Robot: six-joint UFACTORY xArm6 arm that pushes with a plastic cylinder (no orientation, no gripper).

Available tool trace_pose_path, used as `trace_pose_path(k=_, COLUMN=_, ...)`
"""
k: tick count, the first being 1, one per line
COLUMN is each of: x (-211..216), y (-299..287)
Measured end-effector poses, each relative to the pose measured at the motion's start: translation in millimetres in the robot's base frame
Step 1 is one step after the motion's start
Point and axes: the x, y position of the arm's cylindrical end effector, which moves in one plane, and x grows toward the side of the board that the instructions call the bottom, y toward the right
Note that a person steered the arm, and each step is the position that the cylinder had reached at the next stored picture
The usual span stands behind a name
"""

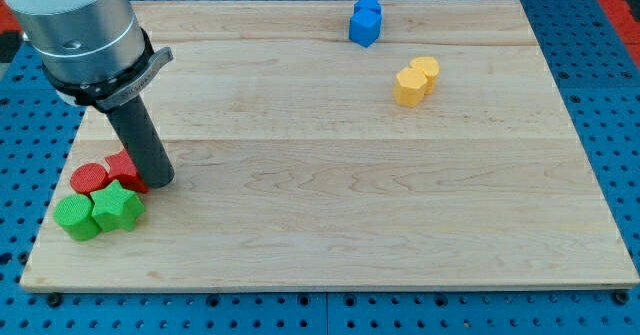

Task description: Move your arm to the bottom left side of the yellow hexagon

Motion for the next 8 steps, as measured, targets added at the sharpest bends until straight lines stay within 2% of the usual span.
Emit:
trace_pose_path(k=2, x=-3, y=0)
trace_pose_path(k=4, x=14, y=52)
trace_pose_path(k=5, x=10, y=126)
trace_pose_path(k=8, x=10, y=169)
